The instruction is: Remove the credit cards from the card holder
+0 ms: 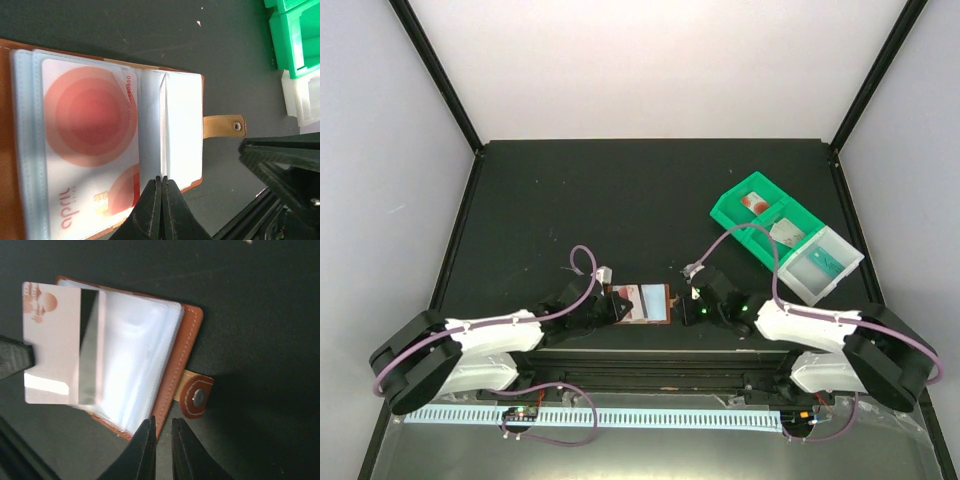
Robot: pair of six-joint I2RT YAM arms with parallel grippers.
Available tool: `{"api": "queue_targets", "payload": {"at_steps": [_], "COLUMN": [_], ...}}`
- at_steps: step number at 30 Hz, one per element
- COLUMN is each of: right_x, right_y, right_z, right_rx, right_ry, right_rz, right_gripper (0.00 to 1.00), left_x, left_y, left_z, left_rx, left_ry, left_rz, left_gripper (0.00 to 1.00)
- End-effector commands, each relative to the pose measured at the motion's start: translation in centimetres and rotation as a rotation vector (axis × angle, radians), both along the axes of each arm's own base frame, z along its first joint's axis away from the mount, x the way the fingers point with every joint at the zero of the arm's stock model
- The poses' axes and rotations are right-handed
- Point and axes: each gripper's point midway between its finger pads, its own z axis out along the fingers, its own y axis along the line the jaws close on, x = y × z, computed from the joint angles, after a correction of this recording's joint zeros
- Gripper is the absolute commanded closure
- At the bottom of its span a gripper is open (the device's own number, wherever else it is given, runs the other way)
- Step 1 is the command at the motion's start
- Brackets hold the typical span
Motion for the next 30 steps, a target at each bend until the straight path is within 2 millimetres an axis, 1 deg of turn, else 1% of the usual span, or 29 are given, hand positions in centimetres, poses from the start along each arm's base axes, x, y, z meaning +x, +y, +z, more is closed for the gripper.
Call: {"api": "queue_targets", "payload": {"at_steps": [1,5,8,10,12,14,16,18,20,23,25,30], "right_x": [0.7,0.8,0.9,0.8,0.9,1.1,1.1,0.9,0.8,0.9,1.1,2.7], "right_y": [0.0,0.4,0.8,1.3,1.5,1.3,1.5,1.8,2.3,3.2,3.5,2.2], "right_z": [2.7,5.5,7.7,9.4,10.9,11.9,13.4,14.6,15.9,18.0,18.7,18.7], "right_rx": [0.002,0.043,0.087,0.117,0.125,0.12,0.142,0.186,0.255,0.345,0.356,0.291], "right_ry": [-0.06,-0.074,-0.066,-0.074,-0.102,-0.124,-0.143,-0.132,-0.092,-0.064,-0.093,-0.087], "right_rz": [0.007,0.004,-0.013,0.005,0.026,0.022,0.035,0.023,-0.012,-0.034,-0.02,-0.143], "right_gripper": [0.87,0.85,0.82,0.78,0.75,0.73,0.72,0.7,0.69,0.68,0.67,0.66], "left_x": [0.5,0.7,1.2,1.5,1.5,1.2,0.7,0.6,1.0,1.2,1.3,2.6], "left_y": [0.9,1.4,2.0,2.2,2.1,1.4,0.7,0.3,0.2,-0.5,-0.9,-2.1], "left_z": [1.2,3.2,5.0,6.3,7.9,9.7,11.1,11.6,11.4,12.0,12.4,13.5], "left_rx": [0.069,0.081,0.088,0.094,0.075,0.026,-0.017,-0.029,-0.005,-0.015,-0.036,0.021], "left_ry": [-0.049,-0.103,-0.193,-0.25,-0.29,-0.334,-0.384,-0.431,-0.471,-0.545,-0.598,-0.763], "left_rz": [-0.002,-0.005,0.004,-0.001,-0.02,-0.061,-0.109,-0.144,-0.156,-0.191,-0.203,-0.26], "left_gripper": [0.99,0.98,0.99,0.98,0.98,0.98,0.98,0.98,0.98,0.98,0.99,0.99]}}
